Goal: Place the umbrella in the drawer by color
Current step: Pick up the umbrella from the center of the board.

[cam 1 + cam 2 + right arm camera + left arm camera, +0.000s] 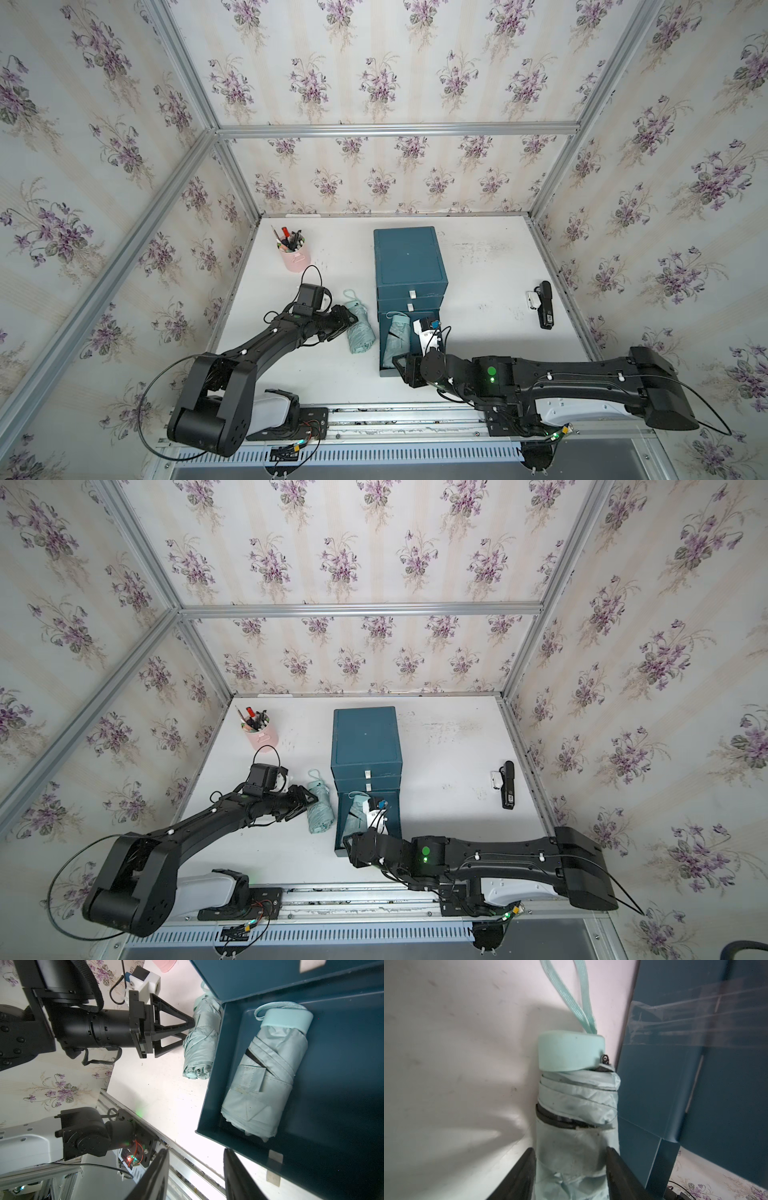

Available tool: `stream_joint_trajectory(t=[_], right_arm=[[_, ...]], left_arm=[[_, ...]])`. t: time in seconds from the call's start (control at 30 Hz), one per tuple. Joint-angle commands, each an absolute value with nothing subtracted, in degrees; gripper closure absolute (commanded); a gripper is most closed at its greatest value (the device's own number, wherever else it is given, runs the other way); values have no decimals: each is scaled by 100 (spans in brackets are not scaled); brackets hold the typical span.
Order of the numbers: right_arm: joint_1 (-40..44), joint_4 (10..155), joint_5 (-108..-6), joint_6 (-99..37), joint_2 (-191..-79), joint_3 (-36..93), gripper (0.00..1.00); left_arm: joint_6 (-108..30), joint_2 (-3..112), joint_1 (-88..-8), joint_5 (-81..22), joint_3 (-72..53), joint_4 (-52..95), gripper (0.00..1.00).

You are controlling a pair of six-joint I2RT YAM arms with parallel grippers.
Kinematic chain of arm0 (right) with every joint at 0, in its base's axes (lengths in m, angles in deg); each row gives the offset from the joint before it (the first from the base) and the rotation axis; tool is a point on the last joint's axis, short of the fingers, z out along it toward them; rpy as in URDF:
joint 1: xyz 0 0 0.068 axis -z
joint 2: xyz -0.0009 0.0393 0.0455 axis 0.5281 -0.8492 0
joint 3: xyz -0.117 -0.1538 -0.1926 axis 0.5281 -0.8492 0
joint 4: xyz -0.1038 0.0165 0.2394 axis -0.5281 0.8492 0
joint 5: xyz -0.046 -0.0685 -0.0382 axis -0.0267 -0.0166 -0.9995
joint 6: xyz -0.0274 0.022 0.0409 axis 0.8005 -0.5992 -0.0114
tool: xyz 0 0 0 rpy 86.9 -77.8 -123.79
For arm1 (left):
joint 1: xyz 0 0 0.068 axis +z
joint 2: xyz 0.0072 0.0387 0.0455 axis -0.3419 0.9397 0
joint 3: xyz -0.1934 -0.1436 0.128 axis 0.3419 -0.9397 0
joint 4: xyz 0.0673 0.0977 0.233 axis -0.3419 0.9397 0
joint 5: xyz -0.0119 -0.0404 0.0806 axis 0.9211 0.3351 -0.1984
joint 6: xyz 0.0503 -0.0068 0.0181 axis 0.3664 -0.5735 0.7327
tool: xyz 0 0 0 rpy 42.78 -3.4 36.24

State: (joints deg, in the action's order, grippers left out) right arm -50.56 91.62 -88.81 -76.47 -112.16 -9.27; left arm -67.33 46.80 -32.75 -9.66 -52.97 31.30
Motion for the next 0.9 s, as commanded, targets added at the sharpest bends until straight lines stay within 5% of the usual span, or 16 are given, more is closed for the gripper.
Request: stream_joint_trajectory(t=[0.0, 0.23, 0.4, 0.63, 0.87], right_arm=[[-5056, 9345, -8939, -7635, -11176, -876, 54], [-5055, 9552, -9020, -7626, -11076, -772, 53], [-5056, 9670, -9074, -7632, -11059, -676, 53], [-5048, 9749, -9014, -7652, -11057, -567, 52], [-4788, 9392, -8357, -7494, -11030, -473, 48]], left_arm=[[-6727, 4972, -3270, -792, -5221, 2755, 46], [-6717, 5542, -3269, -764, -5210, 2535, 46], [-6668, 5547, -3266, -855, -5209, 2595, 61], [-6650, 4987, -3273, -938, -5152, 2890, 73], [-6928, 3758, -3270, -857, -5190, 3403, 75]])
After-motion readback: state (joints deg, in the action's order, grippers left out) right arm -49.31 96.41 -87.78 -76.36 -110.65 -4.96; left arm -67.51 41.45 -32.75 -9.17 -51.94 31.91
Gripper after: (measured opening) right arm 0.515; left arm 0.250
